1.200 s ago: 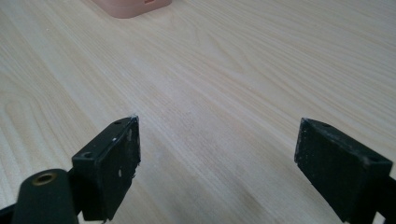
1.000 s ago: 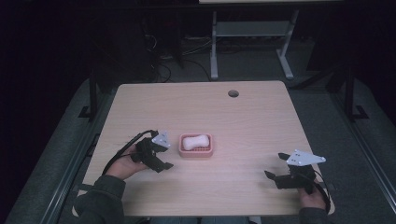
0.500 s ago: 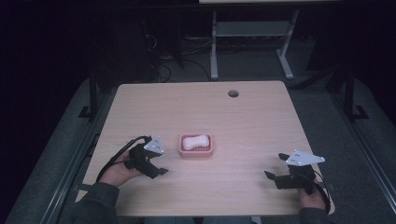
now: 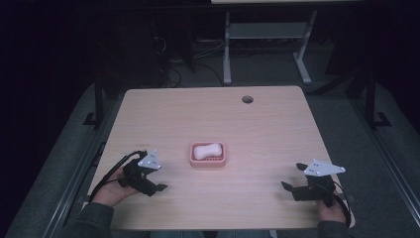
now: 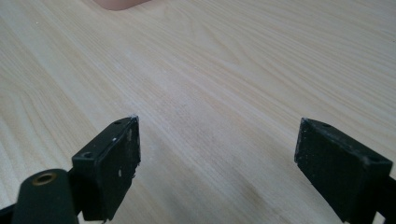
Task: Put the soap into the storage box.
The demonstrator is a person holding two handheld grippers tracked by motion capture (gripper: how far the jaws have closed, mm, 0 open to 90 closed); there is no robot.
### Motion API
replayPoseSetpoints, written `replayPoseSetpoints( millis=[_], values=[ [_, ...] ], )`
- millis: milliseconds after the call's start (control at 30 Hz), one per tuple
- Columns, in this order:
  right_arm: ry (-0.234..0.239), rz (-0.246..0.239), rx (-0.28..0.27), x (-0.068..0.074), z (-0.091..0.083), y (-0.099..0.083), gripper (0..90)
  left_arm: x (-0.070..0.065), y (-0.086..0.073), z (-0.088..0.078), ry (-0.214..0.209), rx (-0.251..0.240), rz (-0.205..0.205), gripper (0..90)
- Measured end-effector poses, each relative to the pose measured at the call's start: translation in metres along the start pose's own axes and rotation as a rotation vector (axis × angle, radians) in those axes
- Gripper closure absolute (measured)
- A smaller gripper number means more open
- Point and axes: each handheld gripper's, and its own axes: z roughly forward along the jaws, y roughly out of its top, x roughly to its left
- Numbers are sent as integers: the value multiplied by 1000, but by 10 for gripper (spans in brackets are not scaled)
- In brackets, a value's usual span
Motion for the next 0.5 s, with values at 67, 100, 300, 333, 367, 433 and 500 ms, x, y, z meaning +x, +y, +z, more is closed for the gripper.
replayPoseSetpoints(
  millis=[67, 100, 300, 333, 367, 433, 500],
  values=[
    [1, 2, 2, 0, 0, 0, 136, -1, -4, -1, 8, 2, -1, 277],
    [1, 1, 2, 0, 0, 0, 136, -1, -4, -1, 8, 2, -1, 276],
    [2, 0, 6, 1, 1, 0, 136, -11, -23, -4, 22, -31, -23, 265],
    [1, 1, 2, 2, 1, 1, 136, -17, -29, -2, 11, -28, -22, 266],
    [1, 1, 2, 2, 1, 1, 136, -17, -29, -2, 11, -28, -22, 266],
    [5, -6, -3, 3, 0, 2, 136, -21, -30, 1, 16, -16, -9, 265],
    [6, -16, -3, 3, 1, 2, 136, -21, -28, 1, 18, -18, -11, 263]
  ],
)
